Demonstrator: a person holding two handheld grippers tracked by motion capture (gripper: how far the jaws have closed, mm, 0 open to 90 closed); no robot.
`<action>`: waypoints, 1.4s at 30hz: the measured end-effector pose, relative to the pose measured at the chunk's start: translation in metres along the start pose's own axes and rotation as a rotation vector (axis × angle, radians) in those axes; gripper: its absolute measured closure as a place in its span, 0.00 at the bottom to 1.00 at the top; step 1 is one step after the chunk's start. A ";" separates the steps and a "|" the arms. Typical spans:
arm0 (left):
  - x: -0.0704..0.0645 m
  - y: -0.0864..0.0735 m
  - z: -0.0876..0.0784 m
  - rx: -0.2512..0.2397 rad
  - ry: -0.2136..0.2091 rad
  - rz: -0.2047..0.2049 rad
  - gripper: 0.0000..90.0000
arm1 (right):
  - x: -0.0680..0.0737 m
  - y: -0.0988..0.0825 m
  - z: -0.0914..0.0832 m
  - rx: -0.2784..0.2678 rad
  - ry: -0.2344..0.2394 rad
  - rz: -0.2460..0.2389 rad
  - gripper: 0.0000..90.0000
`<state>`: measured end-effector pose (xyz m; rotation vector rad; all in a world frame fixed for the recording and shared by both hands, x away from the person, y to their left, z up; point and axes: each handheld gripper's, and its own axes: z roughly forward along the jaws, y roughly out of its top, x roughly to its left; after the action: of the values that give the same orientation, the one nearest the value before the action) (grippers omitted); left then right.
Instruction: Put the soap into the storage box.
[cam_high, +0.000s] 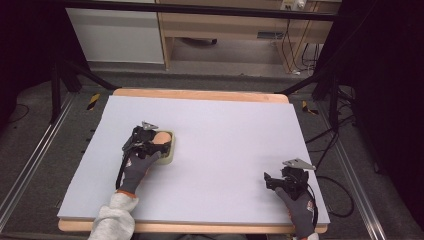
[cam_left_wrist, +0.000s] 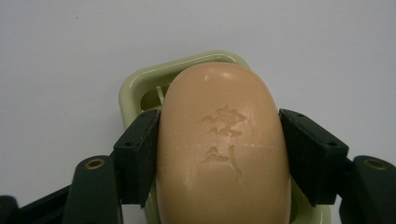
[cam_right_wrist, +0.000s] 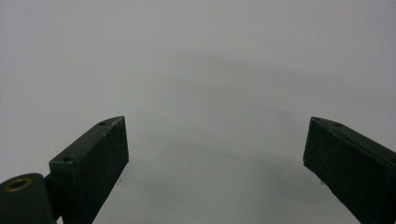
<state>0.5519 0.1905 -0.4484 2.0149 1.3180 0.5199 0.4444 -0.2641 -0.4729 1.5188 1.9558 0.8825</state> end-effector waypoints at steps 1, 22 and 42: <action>0.000 0.000 0.001 0.001 -0.001 -0.001 0.35 | 0.000 0.000 0.000 0.001 -0.002 -0.001 0.08; -0.003 -0.002 0.005 0.017 0.009 0.001 0.35 | 0.000 0.000 0.000 0.001 -0.001 0.001 0.08; -0.001 -0.007 -0.050 -0.109 -0.057 0.008 0.29 | -0.002 0.000 0.000 -0.001 -0.012 0.008 0.08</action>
<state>0.5143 0.2071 -0.4185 1.9330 1.2217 0.5230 0.4448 -0.2656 -0.4733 1.5289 1.9416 0.8764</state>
